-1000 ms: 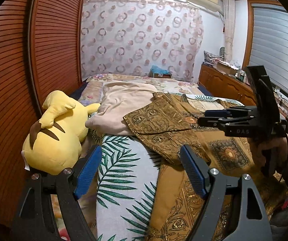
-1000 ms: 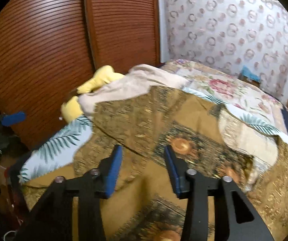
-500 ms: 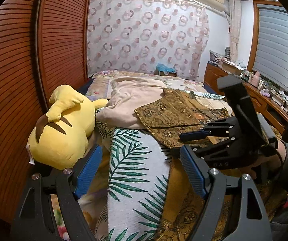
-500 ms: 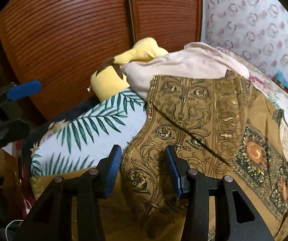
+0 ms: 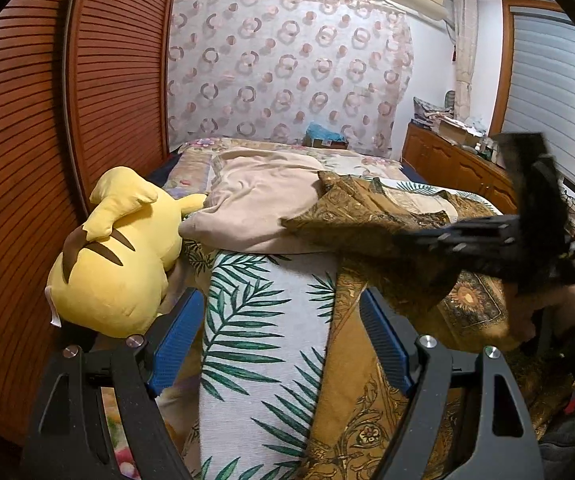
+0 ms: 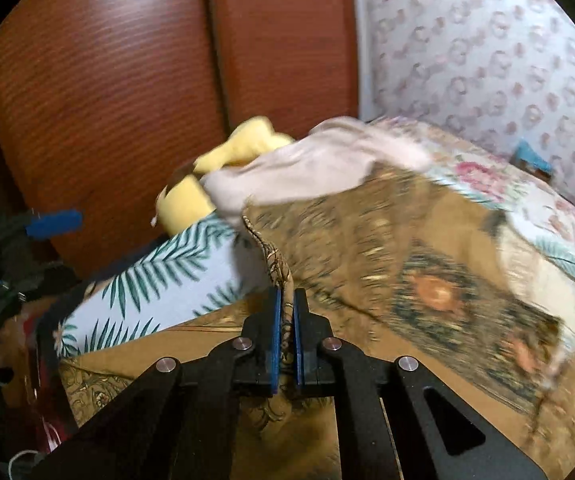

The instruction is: Fold small clothes

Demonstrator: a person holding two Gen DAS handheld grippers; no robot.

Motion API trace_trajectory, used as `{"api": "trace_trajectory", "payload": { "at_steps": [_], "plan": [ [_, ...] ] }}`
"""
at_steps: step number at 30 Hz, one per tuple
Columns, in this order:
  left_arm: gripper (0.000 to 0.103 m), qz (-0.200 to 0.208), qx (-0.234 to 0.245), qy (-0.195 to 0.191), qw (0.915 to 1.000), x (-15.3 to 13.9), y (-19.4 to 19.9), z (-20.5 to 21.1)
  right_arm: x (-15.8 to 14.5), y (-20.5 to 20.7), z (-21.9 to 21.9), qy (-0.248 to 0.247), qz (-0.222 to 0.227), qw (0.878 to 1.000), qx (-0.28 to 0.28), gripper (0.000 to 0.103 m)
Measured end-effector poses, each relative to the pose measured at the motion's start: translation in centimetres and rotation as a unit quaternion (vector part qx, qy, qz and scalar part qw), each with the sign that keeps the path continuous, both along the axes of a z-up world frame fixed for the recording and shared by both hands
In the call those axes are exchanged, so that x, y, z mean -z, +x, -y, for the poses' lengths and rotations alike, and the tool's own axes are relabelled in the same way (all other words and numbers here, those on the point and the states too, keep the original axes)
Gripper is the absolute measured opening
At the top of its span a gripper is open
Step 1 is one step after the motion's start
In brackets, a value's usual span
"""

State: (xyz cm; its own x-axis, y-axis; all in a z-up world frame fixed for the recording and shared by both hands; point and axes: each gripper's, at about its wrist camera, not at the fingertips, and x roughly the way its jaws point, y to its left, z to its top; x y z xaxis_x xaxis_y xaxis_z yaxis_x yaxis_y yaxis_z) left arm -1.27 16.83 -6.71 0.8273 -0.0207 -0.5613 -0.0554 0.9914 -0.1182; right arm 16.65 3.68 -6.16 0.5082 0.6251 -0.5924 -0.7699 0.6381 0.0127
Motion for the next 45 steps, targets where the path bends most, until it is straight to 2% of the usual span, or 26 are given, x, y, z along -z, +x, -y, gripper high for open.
{"api": "trace_trajectory", "payload": {
  "at_steps": [4, 11, 14, 20, 26, 31, 33, 35, 36, 40, 45],
  "plan": [
    [0.081, 0.0, 0.007, 0.0, 1.0, 0.0, 0.3, 0.7, -0.9, -0.9, 4.1, 0.028, 0.01, 0.998, 0.046, 0.005],
    [0.081, -0.004, 0.023, 0.001, 0.9997, 0.0, 1.2, 2.1, 0.6, -2.6, 8.1, 0.02, -0.012, 0.995, 0.098, 0.006],
    [0.081, -0.009, 0.028, 0.004, 0.9996, 0.2, 1.7, 2.6, 0.4, -3.4, 9.1, 0.008, -0.01, 0.994, 0.11, 0.017],
    [0.081, -0.016, 0.033, 0.006, 0.9993, 0.4, 1.9, 3.1, -0.6, -3.3, 8.6, 0.007, -0.01, 0.995, 0.099, 0.04],
    [0.081, -0.02, 0.034, 0.01, 0.9992, 0.3, 2.1, 3.5, -0.2, -0.6, 6.3, -0.022, -0.008, 0.997, 0.069, 0.041],
    [0.081, -0.022, 0.037, 0.013, 0.999, 0.2, 2.7, 3.5, 0.7, 2.7, 5.1, -0.042, -0.038, 0.997, 0.052, 0.041],
    [0.081, -0.024, 0.038, 0.013, 0.9989, 0.2, 3.0, 3.4, 0.6, 3.4, 5.0, -0.042, -0.053, 0.997, 0.042, 0.04],
    [0.081, -0.026, 0.04, 0.011, 0.9988, 0.2, 3.4, 3.5, 0.3, 3.3, 5.2, -0.034, -0.054, 0.998, 0.024, 0.01],
    [0.081, -0.027, 0.041, 0.009, 0.9987, 0.3, 3.6, 3.6, 0.1, 2.9, 5.4, -0.032, -0.042, 0.999, 0.015, 0.005],
    [0.081, -0.032, 0.048, 0.012, 0.9983, 0.4, 4.6, 4.3, -0.7, 2.4, 7.1, -0.007, -0.021, 0.999, 0.028, 0.004],
    [0.081, -0.035, 0.058, 0.02, 0.9975, 0.4, 5.5, 5.4, -1.6, 1.0, 10.8, 0.019, 0.015, 0.996, 0.089, 0.003]
  ]
}}
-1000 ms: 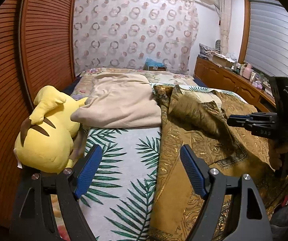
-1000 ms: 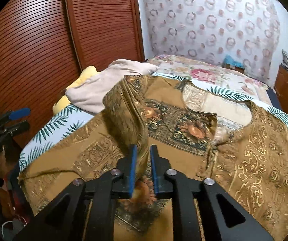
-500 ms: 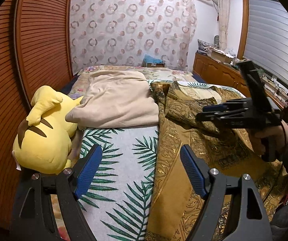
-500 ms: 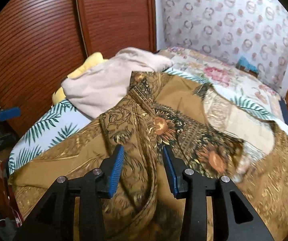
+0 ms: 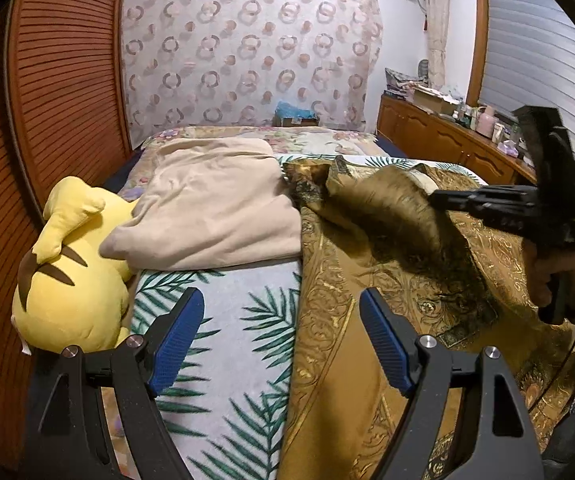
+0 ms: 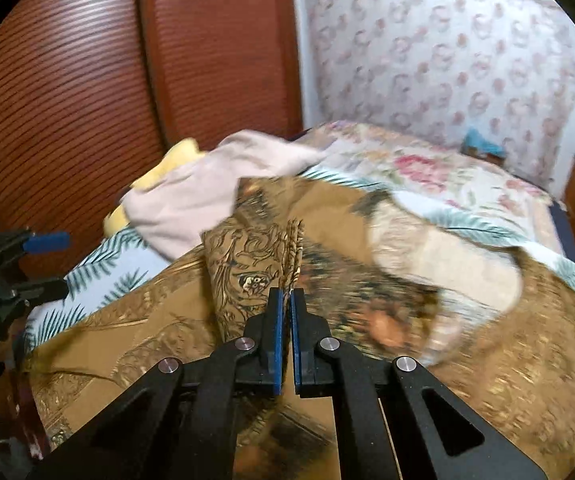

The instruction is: Fold small clothes

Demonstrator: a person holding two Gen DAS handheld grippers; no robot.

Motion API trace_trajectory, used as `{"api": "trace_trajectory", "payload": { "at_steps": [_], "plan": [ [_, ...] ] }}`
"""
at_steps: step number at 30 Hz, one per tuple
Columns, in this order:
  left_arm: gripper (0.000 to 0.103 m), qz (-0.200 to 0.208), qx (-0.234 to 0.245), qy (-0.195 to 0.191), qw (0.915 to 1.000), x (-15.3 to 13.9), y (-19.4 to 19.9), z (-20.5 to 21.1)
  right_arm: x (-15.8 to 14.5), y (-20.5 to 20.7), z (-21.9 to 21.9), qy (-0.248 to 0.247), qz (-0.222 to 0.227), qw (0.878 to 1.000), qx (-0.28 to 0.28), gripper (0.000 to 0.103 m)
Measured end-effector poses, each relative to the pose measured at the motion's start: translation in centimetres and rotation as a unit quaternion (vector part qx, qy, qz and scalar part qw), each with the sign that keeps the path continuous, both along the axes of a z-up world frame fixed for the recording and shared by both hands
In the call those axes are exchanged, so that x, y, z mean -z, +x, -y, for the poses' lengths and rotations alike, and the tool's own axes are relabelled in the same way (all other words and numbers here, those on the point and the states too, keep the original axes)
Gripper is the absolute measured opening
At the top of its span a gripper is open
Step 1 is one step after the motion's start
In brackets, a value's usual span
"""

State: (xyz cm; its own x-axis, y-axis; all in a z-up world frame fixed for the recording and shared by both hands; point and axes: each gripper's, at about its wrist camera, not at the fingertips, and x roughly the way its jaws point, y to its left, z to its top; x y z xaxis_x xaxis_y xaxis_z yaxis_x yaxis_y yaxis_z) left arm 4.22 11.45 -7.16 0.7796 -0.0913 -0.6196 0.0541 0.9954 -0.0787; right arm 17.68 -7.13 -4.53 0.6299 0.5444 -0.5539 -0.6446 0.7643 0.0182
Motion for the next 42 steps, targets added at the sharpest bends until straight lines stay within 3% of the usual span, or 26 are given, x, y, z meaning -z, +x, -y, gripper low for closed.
{"api": "trace_trajectory", "payload": {
  "at_steps": [7, 9, 12, 14, 16, 21, 27, 29, 42],
  "plan": [
    [0.081, -0.005, 0.016, 0.002, 0.9999, -0.2, 1.6, 1.3, 0.2, -0.9, 4.9, 0.018, -0.013, 0.998, 0.062, 0.004],
    [0.081, -0.007, 0.02, 0.002, 0.9998, -0.4, 2.2, 1.6, 0.3, -1.1, 5.6, 0.007, -0.012, 0.997, 0.072, 0.009],
    [0.081, -0.009, 0.026, 0.001, 0.9996, -0.5, 3.1, 2.1, 0.3, -0.7, 6.5, -0.004, -0.016, 0.997, 0.081, 0.021],
    [0.081, -0.009, 0.03, 0.0, 0.9995, -0.7, 3.8, 2.4, 0.4, -0.5, 7.0, -0.011, -0.024, 0.996, 0.083, 0.042],
    [0.081, -0.009, 0.032, 0.001, 0.9994, -0.9, 4.6, 2.8, 0.5, 0.0, 7.6, -0.027, -0.028, 0.995, 0.089, 0.05],
    [0.08, -0.012, 0.046, 0.0, 0.9989, -1.5, 6.9, 3.8, 0.5, 1.2, 8.8, -0.061, -0.032, 0.992, 0.105, 0.05],
    [0.061, -0.03, 0.058, 0.004, 0.9978, -1.2, 9.9, 4.9, 1.9, 2.9, 9.5, -0.098, -0.047, 0.988, 0.112, 0.05],
    [0.056, -0.04, 0.058, 0.004, 0.9975, -0.8, 11.0, 5.0, 1.9, 2.8, 9.4, -0.09, -0.046, 0.989, 0.107, 0.051],
    [0.047, -0.085, 0.051, 0.007, 0.995, 1.1, 16.6, 5.2, 2.8, 3.9, 10.1, -0.077, -0.056, 0.991, 0.096, 0.061]
  ]
}}
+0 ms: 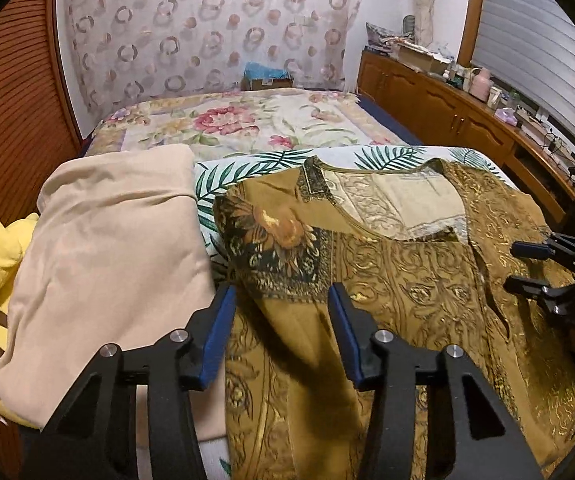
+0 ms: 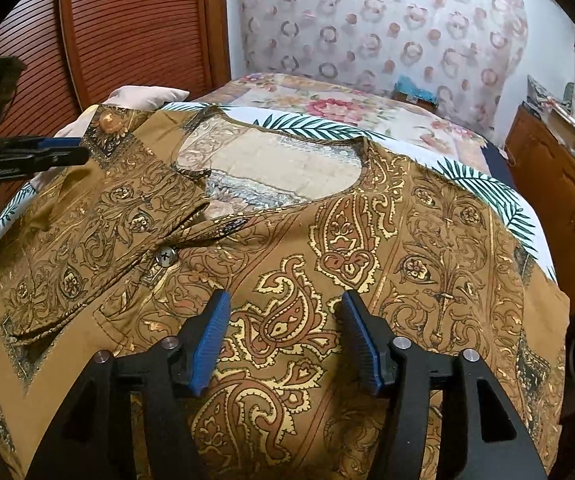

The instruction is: Fold small clothes

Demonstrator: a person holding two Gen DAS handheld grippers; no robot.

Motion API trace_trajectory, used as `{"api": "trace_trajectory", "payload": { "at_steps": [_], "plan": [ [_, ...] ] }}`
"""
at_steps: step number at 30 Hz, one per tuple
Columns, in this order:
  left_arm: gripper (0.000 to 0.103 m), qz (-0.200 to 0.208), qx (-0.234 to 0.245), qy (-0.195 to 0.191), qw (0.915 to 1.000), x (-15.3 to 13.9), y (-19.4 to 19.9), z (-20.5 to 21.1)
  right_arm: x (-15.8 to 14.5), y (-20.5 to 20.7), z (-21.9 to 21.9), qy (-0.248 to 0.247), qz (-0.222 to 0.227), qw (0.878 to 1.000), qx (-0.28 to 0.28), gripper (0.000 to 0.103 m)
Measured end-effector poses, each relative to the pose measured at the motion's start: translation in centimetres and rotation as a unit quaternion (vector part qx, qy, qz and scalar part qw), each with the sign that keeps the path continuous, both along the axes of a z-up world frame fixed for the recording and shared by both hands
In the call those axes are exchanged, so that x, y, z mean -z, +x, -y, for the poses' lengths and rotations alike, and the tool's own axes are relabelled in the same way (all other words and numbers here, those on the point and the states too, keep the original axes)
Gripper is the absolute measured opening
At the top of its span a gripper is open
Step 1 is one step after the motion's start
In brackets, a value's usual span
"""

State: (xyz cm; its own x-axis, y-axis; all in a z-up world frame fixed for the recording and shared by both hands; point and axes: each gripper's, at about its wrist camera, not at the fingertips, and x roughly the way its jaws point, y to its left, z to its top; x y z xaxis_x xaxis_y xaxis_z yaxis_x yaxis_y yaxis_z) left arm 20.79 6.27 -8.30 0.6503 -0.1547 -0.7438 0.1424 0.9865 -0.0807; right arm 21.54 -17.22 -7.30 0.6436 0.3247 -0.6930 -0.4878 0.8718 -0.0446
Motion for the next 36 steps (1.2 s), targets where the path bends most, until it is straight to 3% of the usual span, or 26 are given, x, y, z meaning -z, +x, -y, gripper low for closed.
{"api": "trace_trajectory", "payload": {
  "at_steps": [6, 8, 13, 25, 36],
  "plan": [
    [0.034, -0.005, 0.006, -0.002, 1.0, 0.2, 0.8, 0.0, 0.0, 0.0, 0.0, -0.001, -0.001, 1.0, -0.003, 0.064],
    [0.018, -0.007, 0.009, -0.002, 0.9999, 0.2, 1.0, 0.0, 0.0, 0.0, 0.0, -0.001, -0.001, 1.0, -0.004, 0.065],
    [0.004, 0.003, 0.017, -0.011, 0.9998, -1.0, 0.8, -0.5, 0.1, -0.1, 0.0, -0.001, -0.002, 1.0, -0.008, 0.069],
    [0.003, 0.029, -0.026, 0.019, 0.9991, -3.6, 2.1, -5.5, 0.2, -0.1, 0.0, -0.001, -0.002, 1.0, -0.01, 0.072],
    [0.003, 0.013, -0.04, 0.018, 0.9989, -2.1, 3.7, -7.9, 0.2, -0.1, 0.0, -0.002, -0.002, 1.0, -0.01, 0.072]
  ]
}}
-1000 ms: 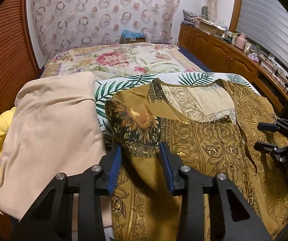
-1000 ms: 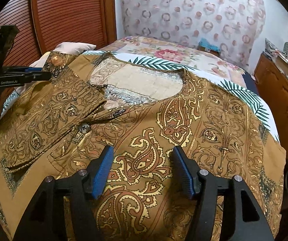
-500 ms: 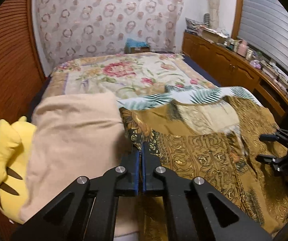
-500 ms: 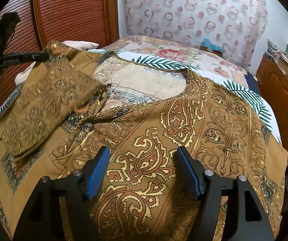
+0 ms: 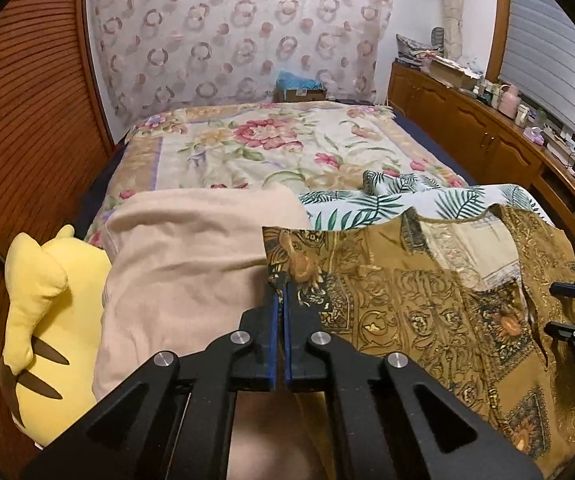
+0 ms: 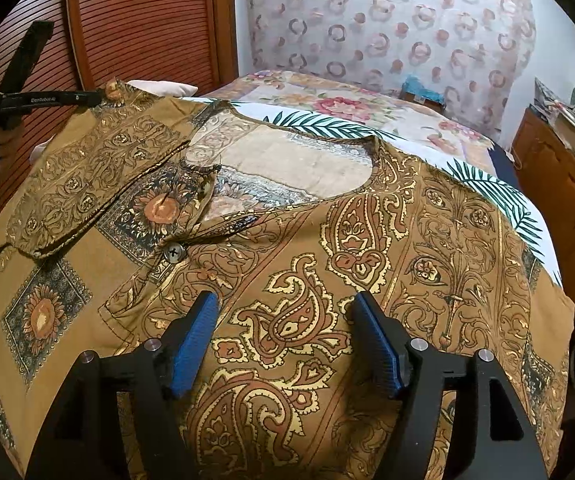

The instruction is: Fold small clothes

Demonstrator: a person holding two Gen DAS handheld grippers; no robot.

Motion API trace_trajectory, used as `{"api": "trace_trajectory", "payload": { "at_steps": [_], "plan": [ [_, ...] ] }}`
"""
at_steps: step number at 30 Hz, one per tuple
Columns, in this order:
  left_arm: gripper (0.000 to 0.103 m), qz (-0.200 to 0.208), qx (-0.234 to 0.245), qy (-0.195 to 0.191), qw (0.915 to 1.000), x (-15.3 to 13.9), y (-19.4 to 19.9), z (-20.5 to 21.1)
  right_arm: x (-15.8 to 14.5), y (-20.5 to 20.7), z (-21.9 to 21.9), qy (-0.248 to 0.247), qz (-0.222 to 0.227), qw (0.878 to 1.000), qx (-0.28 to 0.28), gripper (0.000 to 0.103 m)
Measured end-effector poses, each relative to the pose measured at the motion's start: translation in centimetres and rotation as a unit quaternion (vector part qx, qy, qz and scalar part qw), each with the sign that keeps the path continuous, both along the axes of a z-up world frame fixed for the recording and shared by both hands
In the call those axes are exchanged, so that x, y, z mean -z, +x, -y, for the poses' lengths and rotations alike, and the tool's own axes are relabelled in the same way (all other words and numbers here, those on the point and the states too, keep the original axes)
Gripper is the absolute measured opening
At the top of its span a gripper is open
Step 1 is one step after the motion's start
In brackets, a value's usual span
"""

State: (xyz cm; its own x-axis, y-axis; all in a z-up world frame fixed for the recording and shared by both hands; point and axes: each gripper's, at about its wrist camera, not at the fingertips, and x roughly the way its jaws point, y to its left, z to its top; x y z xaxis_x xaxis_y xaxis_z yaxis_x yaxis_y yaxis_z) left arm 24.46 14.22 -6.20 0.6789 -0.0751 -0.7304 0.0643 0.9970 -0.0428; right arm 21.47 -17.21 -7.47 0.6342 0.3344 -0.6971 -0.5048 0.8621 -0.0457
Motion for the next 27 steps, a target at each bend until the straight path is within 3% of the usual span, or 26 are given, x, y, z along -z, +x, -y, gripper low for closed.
{"api": "trace_trajectory", "payload": {
  "at_steps": [6, 11, 15, 16, 17, 19, 27],
  "plan": [
    [0.005, 0.009, -0.01, 0.007, 0.9999, -0.2, -0.8, 0.1, 0.0, 0.0, 0.0, 0.0, 0.0, 1.0, -0.001, 0.072],
    [0.033, 0.039, -0.008, 0.017, 0.999, -1.1, -2.7, 1.0, 0.0, 0.1, 0.0, 0.0, 0.0, 1.0, -0.001, 0.073],
    [0.043, 0.054, 0.003, 0.016, 0.9984, -1.8, -4.4, 2.1, 0.0, 0.1, 0.0, -0.001, 0.001, 1.0, -0.001, 0.073],
    [0.052, 0.056, 0.01, 0.016, 0.9983, -1.9, -5.0, 2.6, 0.0, 0.1, 0.0, -0.001, 0.001, 1.0, -0.001, 0.073],
    [0.067, 0.058, 0.014, 0.015, 0.9981, -2.0, -5.4, 2.9, 0.0, 0.1, 0.0, -0.001, 0.001, 1.0, -0.001, 0.073],
    [0.079, 0.065, 0.023, 0.01, 0.9976, -2.2, -6.2, 3.6, 0.0, 0.1, 0.0, -0.001, 0.001, 1.0, -0.001, 0.073],
    [0.079, 0.078, 0.032, -0.008, 0.9964, -2.4, -9.9, 6.4, 0.0, 0.3, 0.2, -0.003, 0.0, 1.0, 0.004, 0.079]
  ]
}}
